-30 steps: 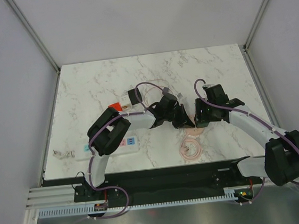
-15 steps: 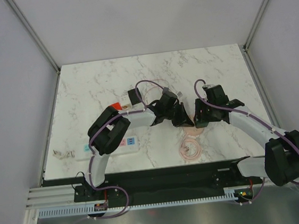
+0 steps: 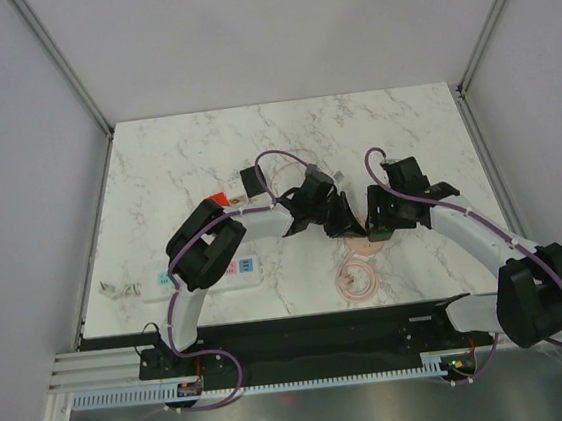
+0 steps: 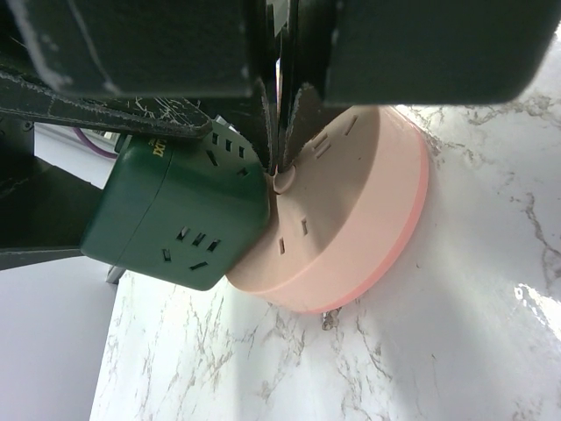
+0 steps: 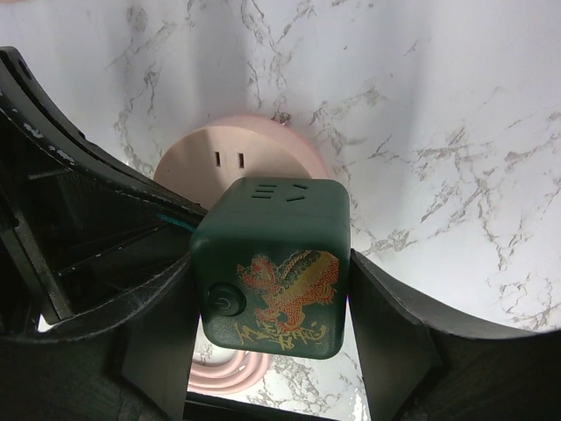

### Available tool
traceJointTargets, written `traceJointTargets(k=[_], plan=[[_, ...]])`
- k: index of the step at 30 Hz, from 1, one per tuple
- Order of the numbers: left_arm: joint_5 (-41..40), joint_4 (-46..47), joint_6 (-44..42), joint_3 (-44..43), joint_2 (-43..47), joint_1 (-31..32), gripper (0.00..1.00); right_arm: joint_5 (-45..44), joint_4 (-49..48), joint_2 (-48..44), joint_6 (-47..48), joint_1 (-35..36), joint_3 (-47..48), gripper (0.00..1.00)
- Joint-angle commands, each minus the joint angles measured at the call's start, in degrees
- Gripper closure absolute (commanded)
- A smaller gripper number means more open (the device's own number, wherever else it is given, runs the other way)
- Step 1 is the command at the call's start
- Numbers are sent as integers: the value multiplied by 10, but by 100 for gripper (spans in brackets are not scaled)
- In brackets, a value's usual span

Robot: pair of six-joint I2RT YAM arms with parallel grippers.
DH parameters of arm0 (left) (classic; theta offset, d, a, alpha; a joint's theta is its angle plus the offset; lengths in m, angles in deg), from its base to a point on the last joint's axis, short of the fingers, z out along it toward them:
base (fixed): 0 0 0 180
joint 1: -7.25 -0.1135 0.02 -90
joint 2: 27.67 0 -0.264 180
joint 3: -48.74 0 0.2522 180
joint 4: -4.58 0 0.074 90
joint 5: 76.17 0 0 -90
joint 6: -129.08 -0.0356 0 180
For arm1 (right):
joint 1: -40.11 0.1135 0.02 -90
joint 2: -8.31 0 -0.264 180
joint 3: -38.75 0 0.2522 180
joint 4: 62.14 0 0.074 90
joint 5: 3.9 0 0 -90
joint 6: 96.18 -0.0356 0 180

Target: Pull the plug off the socket

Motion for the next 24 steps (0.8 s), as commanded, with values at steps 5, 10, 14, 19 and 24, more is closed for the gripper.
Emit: traceJointTargets(k=[5, 10, 14, 19, 24], plan=[[-86, -88, -33, 27, -43, -1, 98, 34, -14, -1, -5, 3, 40, 100], [-90, -90, -35, 30, -47, 1, 98, 20, 9, -15, 0, 3, 70, 100], [-89, -90, -39, 29, -49, 1, 98, 41, 21, 7, 9, 1, 78, 100], [-93, -91, -40, 33, -47, 1, 98, 31, 24, -9, 6, 1, 95, 100], [-93, -97, -41, 24, -47, 3, 98, 24, 37, -9, 8, 2, 102, 100]])
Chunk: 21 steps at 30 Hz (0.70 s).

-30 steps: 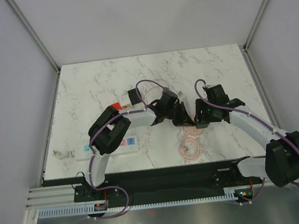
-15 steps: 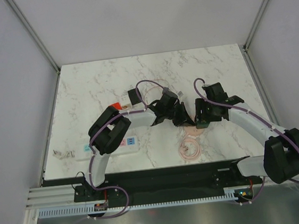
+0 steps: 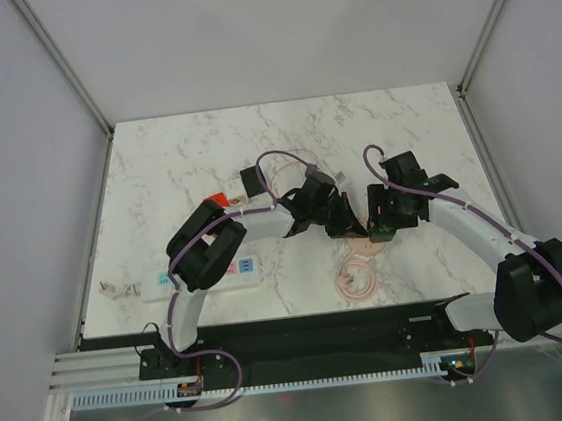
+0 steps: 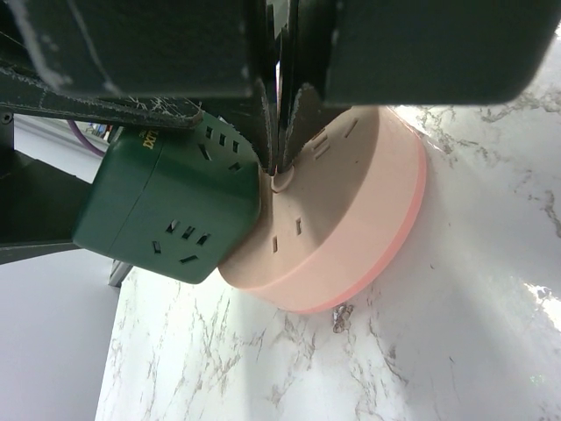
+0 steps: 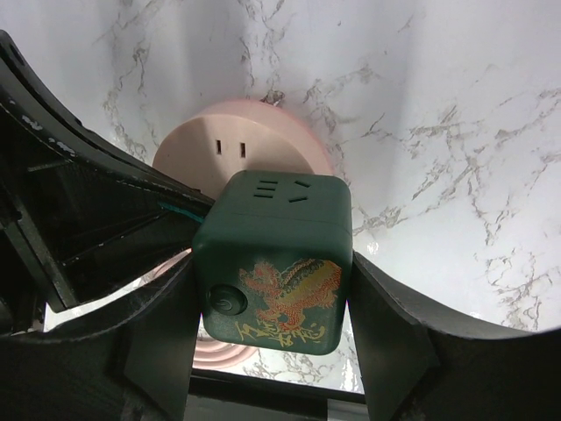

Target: Pull the plug off the socket

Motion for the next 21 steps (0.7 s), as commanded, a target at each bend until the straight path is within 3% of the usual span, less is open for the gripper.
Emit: traceJointTargets(k=[1, 5, 14, 21], plan=[[-96, -103, -40, 21, -46, 0, 98, 22, -27, -27, 1, 2, 61, 100], [-100, -114, -42, 13, -51, 3, 98, -40, 6, -22, 17, 17, 79, 100], [-106, -130, -52, 1, -42, 4, 98, -20, 3, -19, 15, 17, 88, 100], [-82, -117, -108, 0, 43, 3, 98, -36, 4, -30, 24, -17, 91, 100]])
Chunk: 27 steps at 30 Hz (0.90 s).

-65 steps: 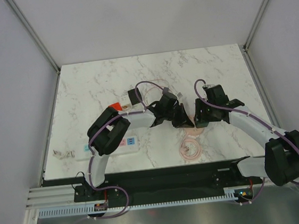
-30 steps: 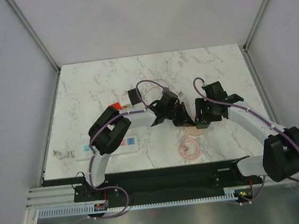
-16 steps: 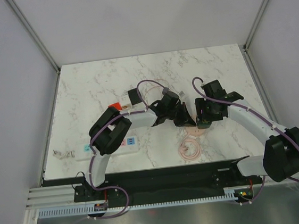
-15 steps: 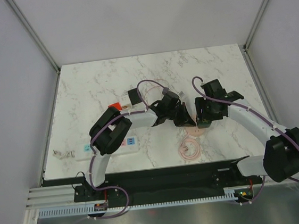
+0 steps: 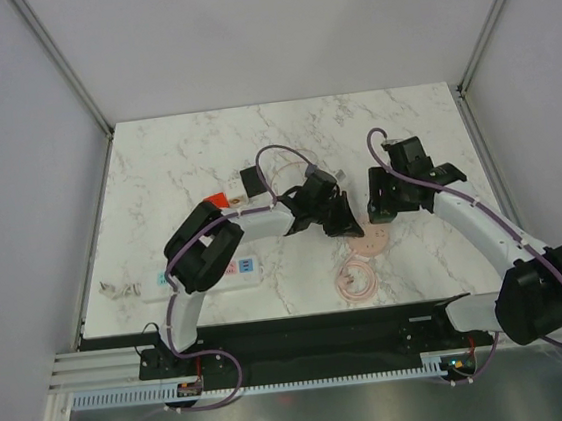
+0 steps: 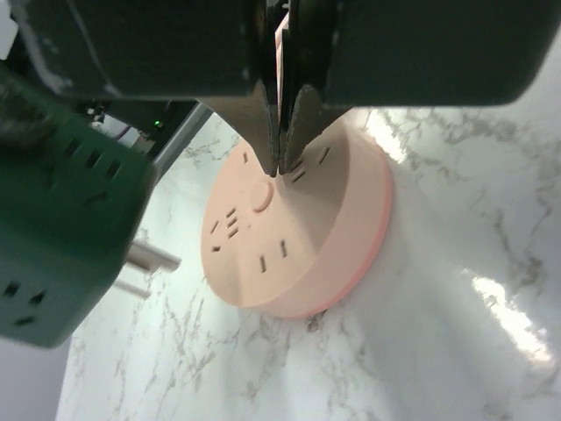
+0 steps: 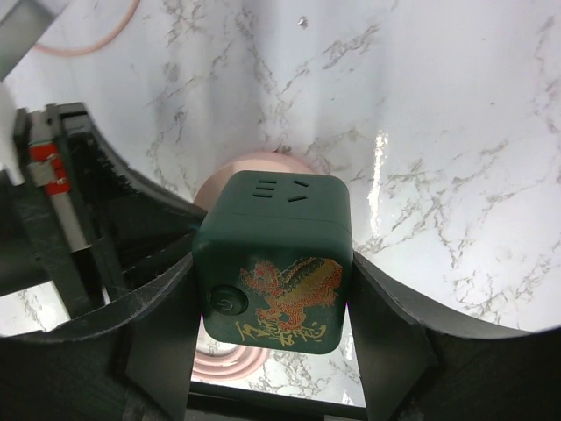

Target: Pull the plug off the socket

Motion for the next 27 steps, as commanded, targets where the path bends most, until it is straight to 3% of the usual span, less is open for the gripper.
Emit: traceJointTargets(k=[1, 9, 15, 18, 22, 27], plan=[[-41, -68, -79, 19, 42, -5, 98, -13, -18, -23, 6, -16, 23, 100], [-6, -46, -83, 55, 152, -20, 98, -2, -126, -9, -25, -28, -11, 100], [-6, -47, -87, 137, 279, -51, 98, 25, -298, 12, -61, -28, -51, 100], [8, -24, -69, 199, 348, -84, 98, 13, -433, 9, -83, -23, -95, 100], [-1, -20, -59, 265, 441, -119, 98, 3, -558, 74, -91, -13, -102, 100], [-52, -19, -71, 337, 545, -130, 98, -44, -632, 173, -65, 0, -65, 100]])
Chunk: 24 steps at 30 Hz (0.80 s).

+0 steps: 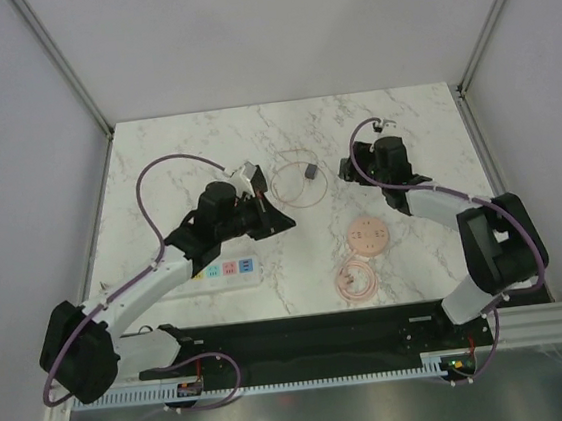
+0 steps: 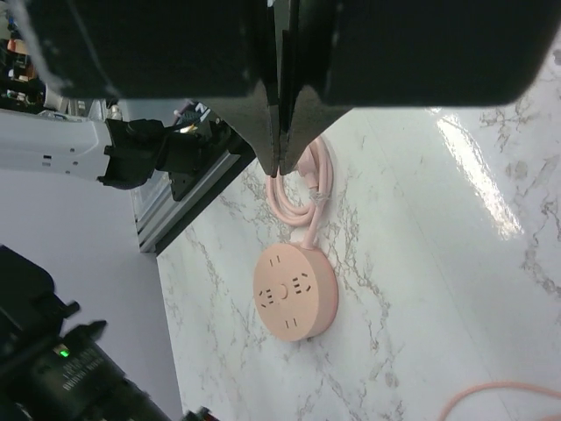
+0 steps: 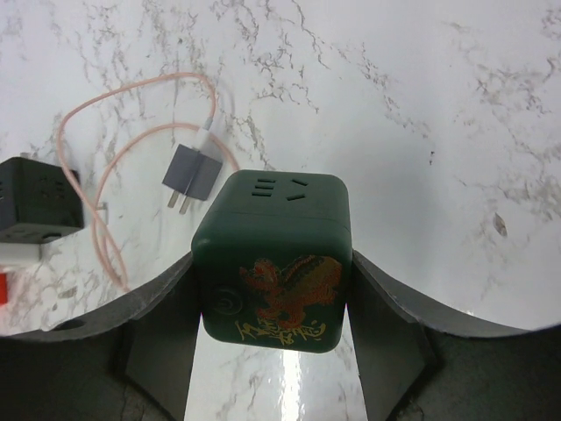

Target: Pull the plug off the socket

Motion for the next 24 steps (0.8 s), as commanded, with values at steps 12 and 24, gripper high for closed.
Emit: traceJointTargets(k=[12, 24], plan=[[-66, -23, -38, 71, 133, -20, 98, -65, -92, 205, 54, 41, 179, 97], [-61, -20, -36, 63, 116, -24, 98, -87, -25, 272, 90, 55, 240, 89]])
